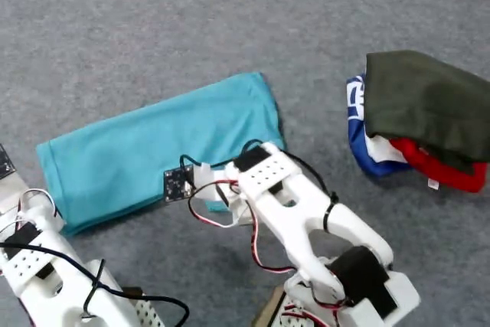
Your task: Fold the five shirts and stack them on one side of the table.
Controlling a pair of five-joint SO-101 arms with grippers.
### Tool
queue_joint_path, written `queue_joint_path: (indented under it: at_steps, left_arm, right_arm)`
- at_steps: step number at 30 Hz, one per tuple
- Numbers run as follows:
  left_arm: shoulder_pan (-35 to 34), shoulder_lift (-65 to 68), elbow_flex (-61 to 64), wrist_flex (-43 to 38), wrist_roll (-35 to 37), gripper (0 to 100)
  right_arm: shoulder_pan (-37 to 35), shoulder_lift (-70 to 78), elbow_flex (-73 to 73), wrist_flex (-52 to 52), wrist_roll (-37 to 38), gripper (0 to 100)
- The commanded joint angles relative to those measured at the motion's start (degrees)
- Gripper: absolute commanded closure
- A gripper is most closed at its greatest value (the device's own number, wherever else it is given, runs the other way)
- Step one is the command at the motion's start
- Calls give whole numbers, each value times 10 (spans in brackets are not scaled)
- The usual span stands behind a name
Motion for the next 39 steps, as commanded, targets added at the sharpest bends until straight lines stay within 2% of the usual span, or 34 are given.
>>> queue_joint_path:
  at_steps: [1, 8, 19, 30, 39]
  left_arm:
    - [8, 3, -3, -9, 0, 979]
    - [8, 3, -3, -9, 0, 979]
    - [8, 2, -3, -9, 0, 979]
    - [8, 3, -4, -9, 0, 979]
    - [7, 0, -3, -5, -11, 979]
  right_arm:
    - [14, -49, -45, 40, -3, 843]
    - [14, -43, -43, 34, -3, 843]
    - [11, 126, -36, -40, -6, 843]
    - [11, 132, -45, -32, -7, 846]
    - [11, 150, -58, -25, -8, 906]
